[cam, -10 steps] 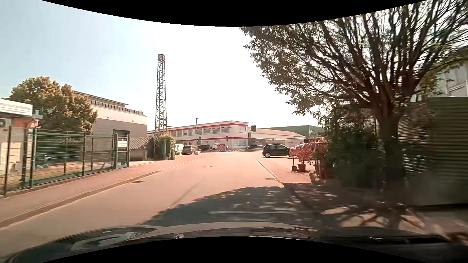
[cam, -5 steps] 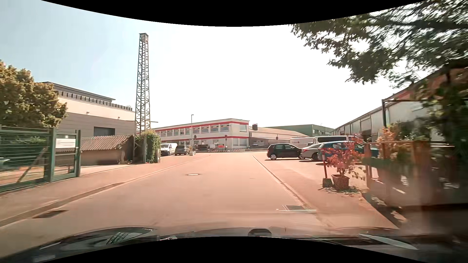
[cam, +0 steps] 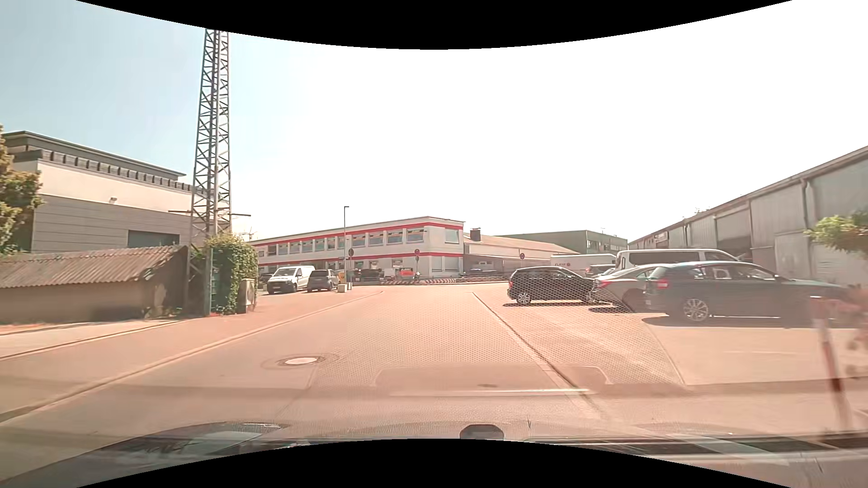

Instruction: Follow the waypoints while adhering to traffic rules and regulations

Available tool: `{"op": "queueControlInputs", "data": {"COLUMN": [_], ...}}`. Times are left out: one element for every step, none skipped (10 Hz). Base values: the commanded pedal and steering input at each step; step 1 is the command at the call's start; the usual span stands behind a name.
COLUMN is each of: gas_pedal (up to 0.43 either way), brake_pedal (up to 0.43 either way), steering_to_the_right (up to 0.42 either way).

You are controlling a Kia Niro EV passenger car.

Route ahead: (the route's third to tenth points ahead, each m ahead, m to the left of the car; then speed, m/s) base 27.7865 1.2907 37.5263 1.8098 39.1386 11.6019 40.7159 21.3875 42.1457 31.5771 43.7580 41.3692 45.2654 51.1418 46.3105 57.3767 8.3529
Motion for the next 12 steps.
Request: {"op": "queueControlInputs", "data": {"gas_pedal": [0.028, 0.0, 0.0, 0.0, 0.0, 0.0, 0.0, 0.0, 0.0, 0.0, 0.0, 0.0], "brake_pedal": [0.0, 0.0, 0.0, 0.0, 0.0, 0.0, 0.0, 0.024, 0.061, 0.091, 0.11, 0.128], "steering_to_the_right": [-0.001, -0.001, -0.001, -0.001, 0.0, 0.004, 0.005, 0.005, 0.005, 0.005, 0.005, 0.005]}}
